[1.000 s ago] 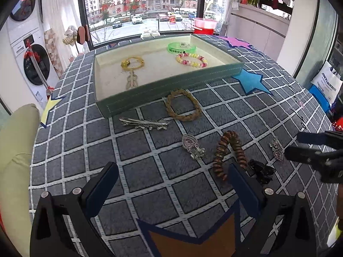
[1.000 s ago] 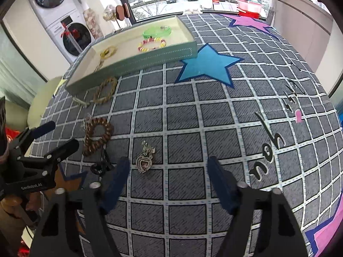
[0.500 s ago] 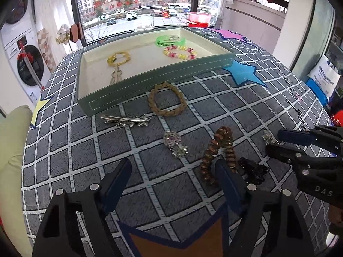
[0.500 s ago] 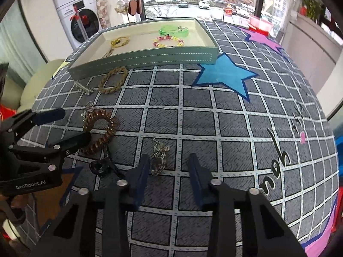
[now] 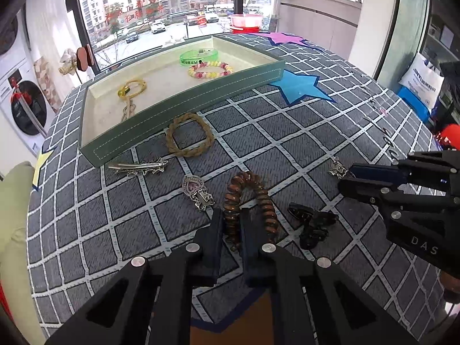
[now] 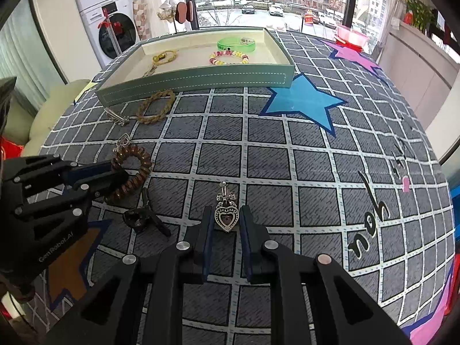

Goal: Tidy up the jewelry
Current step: 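Grasp the brown bead bracelet with the left tool while the right tool grasps the heart pendant, then lift the brown bead bracelet and heart pendant off the table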

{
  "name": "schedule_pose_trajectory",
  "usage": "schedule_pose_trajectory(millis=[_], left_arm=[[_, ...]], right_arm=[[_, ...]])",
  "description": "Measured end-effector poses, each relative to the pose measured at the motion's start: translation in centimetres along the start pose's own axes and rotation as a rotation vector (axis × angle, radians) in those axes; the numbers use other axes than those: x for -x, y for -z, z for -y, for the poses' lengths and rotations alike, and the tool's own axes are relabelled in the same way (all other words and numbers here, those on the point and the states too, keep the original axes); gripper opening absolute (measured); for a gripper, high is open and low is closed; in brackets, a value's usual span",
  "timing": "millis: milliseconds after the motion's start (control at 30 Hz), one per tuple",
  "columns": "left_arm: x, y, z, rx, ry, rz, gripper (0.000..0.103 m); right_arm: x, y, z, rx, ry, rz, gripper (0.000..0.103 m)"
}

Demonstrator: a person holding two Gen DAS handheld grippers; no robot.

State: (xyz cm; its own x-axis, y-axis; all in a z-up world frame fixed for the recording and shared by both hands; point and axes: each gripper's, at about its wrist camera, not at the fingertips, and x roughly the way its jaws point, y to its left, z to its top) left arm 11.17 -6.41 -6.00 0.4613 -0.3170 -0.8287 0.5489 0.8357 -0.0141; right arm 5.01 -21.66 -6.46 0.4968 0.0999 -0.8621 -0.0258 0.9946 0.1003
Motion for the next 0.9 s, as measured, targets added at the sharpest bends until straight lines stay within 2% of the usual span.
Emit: schedule_pose_trajectory(millis=[133, 567, 900], left_arm=[[0.6, 0.4, -0.9, 0.060, 0.039, 0.012, 0.025], [3.9, 0.6, -2.4, 0.126, 0.038, 0.096, 0.025], [5.8, -2.0, -5.2, 0.182, 0.021, 0.160, 0.025]], right_arm=[[0.6, 0.0, 0.4, -0.027, -0.021, 0.006, 0.019], [2.9, -0.8, 2.2, -0.108, -0.086, 0.041, 0.019], [4.8, -4.9, 3.4, -0.135, -0.112, 0.106, 0.019]])
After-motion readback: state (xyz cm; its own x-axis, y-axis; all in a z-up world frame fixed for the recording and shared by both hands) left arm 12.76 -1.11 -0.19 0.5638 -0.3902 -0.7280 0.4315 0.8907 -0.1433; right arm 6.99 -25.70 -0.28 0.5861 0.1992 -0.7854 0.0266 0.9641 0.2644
